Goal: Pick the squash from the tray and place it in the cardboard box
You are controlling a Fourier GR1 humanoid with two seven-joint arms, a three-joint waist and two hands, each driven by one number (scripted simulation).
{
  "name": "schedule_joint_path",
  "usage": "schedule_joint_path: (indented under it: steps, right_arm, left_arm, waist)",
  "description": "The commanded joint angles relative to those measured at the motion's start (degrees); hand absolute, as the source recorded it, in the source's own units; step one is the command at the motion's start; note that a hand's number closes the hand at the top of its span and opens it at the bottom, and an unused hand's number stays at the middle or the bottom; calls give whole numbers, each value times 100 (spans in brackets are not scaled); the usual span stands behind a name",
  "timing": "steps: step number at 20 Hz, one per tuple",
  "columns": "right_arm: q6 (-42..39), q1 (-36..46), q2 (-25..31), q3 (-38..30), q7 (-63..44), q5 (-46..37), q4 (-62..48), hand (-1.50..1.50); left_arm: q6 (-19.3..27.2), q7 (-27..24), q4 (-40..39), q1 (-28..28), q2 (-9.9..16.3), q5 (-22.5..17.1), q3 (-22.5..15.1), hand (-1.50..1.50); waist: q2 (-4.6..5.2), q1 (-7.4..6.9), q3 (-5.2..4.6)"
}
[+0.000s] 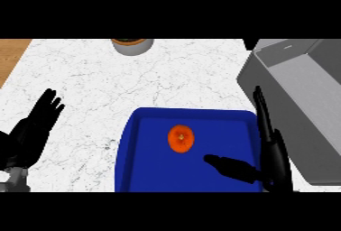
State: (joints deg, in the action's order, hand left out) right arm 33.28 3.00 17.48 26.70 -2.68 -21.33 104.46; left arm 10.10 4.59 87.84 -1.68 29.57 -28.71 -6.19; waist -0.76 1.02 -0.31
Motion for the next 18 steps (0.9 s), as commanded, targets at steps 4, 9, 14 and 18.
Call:
schedule_joint_path:
  steps: [4, 9, 14, 18]
  right_arm:
    - [-1414, 119, 987, 490, -2437, -1464, 172, -150]
    - [-3027, 904, 926, 864, -4298, -1755, 344, -150]
    - [-4263, 1911, -234, 1259, -6386, -1749, 461, -150]
    - [-4843, 2303, -1010, 1055, -7171, -1206, 220, -150]
  left_arm:
    - [-90, 122, 189, 43, 42, -104, 35, 0]
    - [72, 104, 245, 59, -178, 102, -221, 0]
    - [-84, 215, 55, -167, -45, -20, 26, 0]
    - [-79, 293, 467, -11, -12, 20, 44, 0]
  waist:
    - [-9, -63, -45]
    - [28, -170, -26]
    - [64, -165, 4]
    - [56, -178, 21]
